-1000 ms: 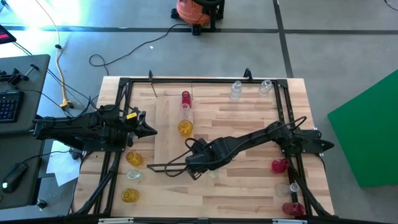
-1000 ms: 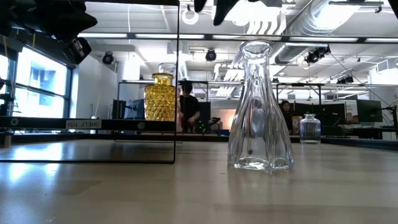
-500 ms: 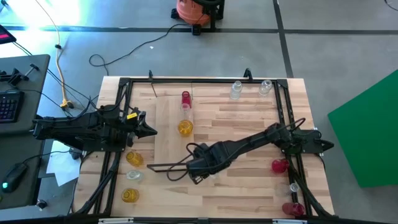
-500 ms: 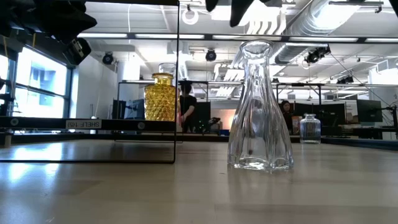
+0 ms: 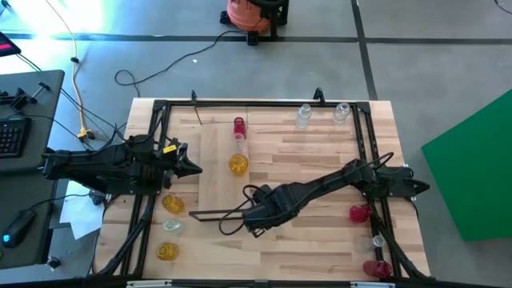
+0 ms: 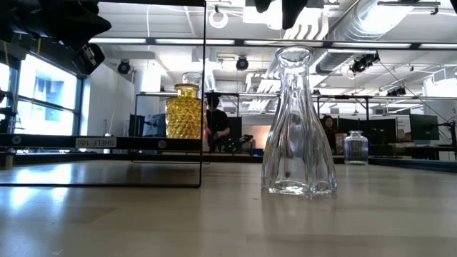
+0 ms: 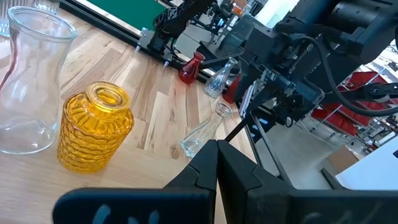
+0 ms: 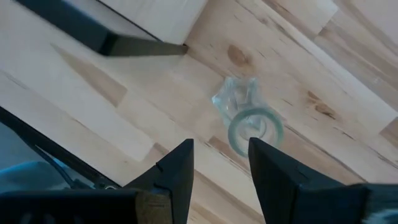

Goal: Sort vases onto shelf
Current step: Put the transparent vase on the shelf aligned with the other transparent vase

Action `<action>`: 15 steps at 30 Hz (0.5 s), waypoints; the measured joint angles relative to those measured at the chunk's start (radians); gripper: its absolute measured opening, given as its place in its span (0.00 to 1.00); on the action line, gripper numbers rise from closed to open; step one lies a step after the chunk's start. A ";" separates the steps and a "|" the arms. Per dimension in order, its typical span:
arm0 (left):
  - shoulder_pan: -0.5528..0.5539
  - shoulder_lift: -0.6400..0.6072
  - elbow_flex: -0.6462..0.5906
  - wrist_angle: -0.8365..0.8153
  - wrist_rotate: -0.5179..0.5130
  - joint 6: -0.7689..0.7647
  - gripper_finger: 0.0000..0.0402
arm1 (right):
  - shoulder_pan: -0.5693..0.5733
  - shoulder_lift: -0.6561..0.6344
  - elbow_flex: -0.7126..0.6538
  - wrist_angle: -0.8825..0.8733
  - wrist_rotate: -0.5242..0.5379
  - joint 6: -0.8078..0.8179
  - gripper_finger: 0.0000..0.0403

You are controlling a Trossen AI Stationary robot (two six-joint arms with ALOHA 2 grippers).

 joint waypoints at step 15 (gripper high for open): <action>0.000 0.000 0.000 0.001 0.000 0.000 0.00 | 0.002 0.051 0.000 0.030 -0.020 -0.036 0.34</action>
